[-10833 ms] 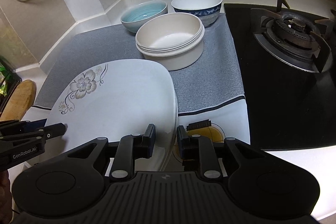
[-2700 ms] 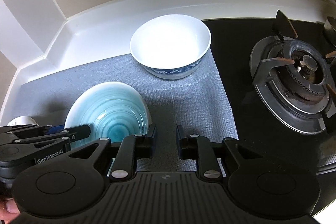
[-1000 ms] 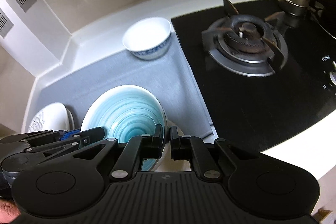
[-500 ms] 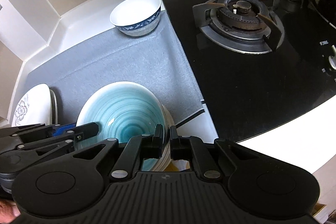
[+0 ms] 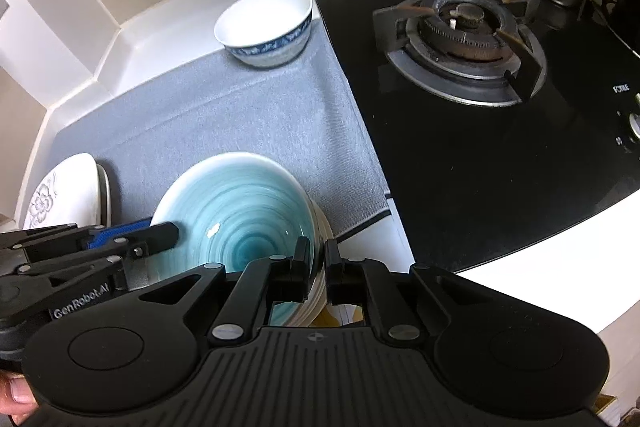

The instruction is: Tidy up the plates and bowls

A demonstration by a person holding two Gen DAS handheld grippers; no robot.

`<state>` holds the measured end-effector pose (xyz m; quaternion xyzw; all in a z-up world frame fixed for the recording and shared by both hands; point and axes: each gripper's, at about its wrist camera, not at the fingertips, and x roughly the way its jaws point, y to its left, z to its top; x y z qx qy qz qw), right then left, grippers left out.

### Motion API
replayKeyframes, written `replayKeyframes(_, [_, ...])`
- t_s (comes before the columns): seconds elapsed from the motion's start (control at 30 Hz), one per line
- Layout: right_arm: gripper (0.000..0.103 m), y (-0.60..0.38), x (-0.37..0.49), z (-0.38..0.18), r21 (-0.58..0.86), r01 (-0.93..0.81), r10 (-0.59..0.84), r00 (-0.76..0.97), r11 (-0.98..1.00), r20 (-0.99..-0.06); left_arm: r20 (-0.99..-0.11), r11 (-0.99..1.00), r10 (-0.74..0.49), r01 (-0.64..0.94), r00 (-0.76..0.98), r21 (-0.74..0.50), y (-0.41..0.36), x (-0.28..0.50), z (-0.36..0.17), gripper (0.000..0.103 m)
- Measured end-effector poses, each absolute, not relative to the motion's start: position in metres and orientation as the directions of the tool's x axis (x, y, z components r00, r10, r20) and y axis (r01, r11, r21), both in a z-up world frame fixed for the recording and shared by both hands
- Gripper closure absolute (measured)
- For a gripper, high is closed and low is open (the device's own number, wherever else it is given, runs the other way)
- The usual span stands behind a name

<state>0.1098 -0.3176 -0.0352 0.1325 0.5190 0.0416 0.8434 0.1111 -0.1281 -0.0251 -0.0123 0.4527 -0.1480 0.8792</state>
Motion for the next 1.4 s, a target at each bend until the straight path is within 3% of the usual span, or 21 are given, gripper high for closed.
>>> replayKeyframes(0.23, [0.093,-0.344,0.113,0.005,0.351,0.056,0.258,0.572,0.935,-0.779,-0.720,0.963,-0.269,0.198,0.640,-0.184,-0.116,0.098,-0.004,0.089])
replayKeyframes(0.37, [0.084,-0.361,0.143,0.009,0.436,0.050,0.315,0.618,0.898,-0.720,-0.687,0.969,-0.246,0.158,0.684,-0.189,-0.115,0.090,0.006,0.088])
replayKeyframes(0.5, [0.071,-0.369,0.193,0.004,0.510,0.040,0.376,0.626,0.860,-0.683,-0.666,0.979,-0.201,0.116,0.718,-0.170,-0.116,0.078,0.019,0.080])
replayKeyframes(0.67, [0.067,-0.368,0.257,-0.017,0.526,0.044,0.401,0.596,0.849,-0.696,-0.657,0.989,-0.140,0.072,0.740,-0.129,-0.126,0.061,0.028,0.080])
replayKeyframes(1.17, [0.067,-0.347,0.340,-0.077,0.536,0.071,0.454,0.446,0.841,-0.771,-0.664,0.989,0.073,-0.141,0.744,-0.050,-0.147,0.018,0.035,0.080])
replayKeyframes(1.4, [0.081,-0.342,0.347,-0.082,0.525,0.059,0.456,0.417,0.849,-0.786,-0.655,0.978,0.130,-0.203,0.744,-0.036,-0.150,0.003,0.039,0.080])
